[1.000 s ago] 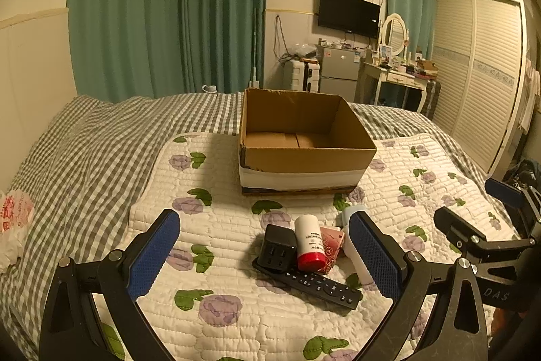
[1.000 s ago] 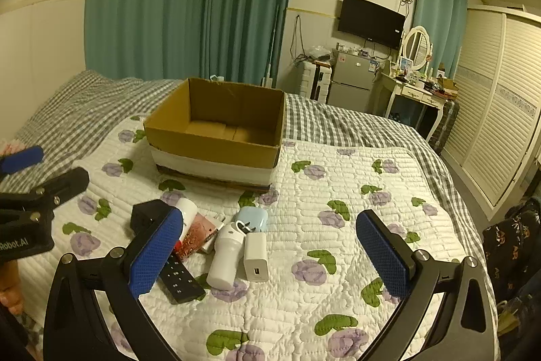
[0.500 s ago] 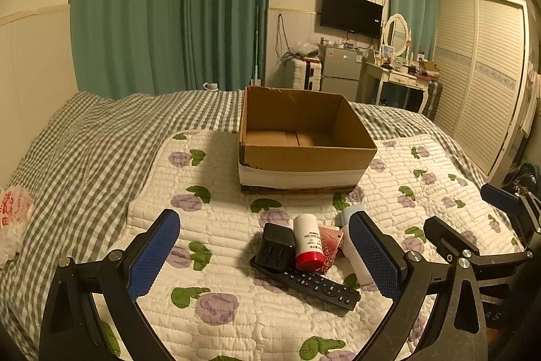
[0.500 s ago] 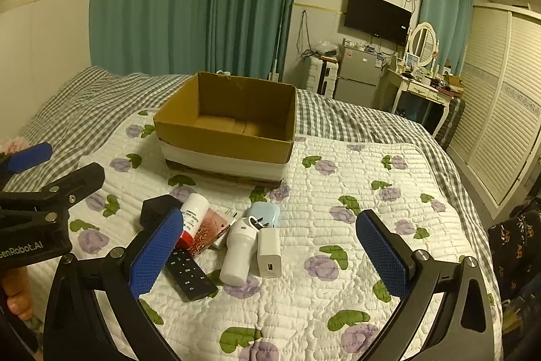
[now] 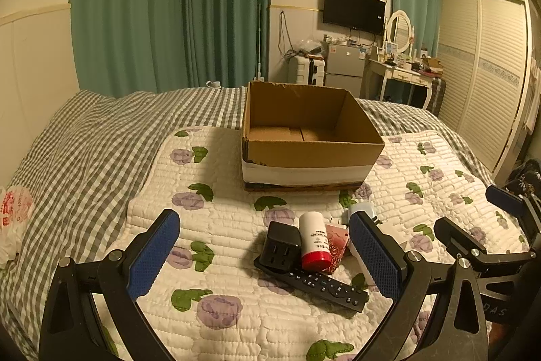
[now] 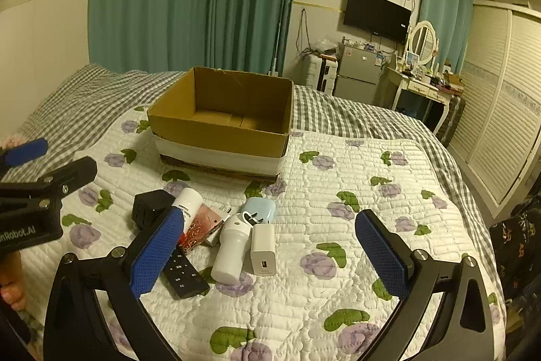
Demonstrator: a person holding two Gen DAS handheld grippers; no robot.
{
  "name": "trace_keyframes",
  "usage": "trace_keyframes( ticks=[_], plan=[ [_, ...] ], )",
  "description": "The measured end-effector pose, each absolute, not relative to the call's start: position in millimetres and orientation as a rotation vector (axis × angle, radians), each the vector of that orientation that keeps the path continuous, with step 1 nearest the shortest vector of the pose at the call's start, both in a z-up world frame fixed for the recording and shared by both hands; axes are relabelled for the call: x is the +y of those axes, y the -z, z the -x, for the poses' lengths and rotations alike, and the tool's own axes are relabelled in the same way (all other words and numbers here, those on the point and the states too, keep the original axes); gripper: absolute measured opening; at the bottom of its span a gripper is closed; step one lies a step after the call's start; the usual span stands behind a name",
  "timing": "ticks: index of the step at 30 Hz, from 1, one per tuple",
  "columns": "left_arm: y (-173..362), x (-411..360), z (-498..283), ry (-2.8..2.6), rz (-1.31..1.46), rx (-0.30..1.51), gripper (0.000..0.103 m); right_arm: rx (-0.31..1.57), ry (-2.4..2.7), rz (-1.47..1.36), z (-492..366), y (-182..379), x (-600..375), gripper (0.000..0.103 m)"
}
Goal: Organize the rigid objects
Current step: 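Grasp the red-capped white bottle with left tool while right tool grasps white charger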
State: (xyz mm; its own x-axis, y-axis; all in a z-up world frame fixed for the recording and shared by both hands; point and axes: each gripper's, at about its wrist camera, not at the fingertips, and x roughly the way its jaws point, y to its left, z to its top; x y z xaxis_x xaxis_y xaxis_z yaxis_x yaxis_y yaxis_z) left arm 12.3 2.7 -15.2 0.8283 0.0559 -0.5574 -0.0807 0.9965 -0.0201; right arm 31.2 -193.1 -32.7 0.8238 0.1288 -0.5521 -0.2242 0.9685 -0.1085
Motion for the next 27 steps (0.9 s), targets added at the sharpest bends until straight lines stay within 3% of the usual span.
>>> trace_keyframes(
  ticks=[9,13,17,21,27],
  plan=[
    [42,4,-39,-0.088,0.046,0.615,0.102,0.617,-0.214,0.153,-48,55,-203,0.097],
    [62,0,-54,-0.090,0.029,0.658,0.102,0.675,-0.243,0.143,-64,78,-205,0.092],
    [84,-6,-66,-0.063,0.023,0.702,0.101,0.780,-0.258,0.162,-86,110,-205,0.075],
    [99,-14,-72,-0.026,0.004,0.750,0.099,0.842,-0.235,0.178,-105,128,-200,0.067],
    [114,-28,-73,0.021,-0.044,0.792,0.099,0.950,-0.254,0.183,-128,161,-193,0.032]
  ],
)
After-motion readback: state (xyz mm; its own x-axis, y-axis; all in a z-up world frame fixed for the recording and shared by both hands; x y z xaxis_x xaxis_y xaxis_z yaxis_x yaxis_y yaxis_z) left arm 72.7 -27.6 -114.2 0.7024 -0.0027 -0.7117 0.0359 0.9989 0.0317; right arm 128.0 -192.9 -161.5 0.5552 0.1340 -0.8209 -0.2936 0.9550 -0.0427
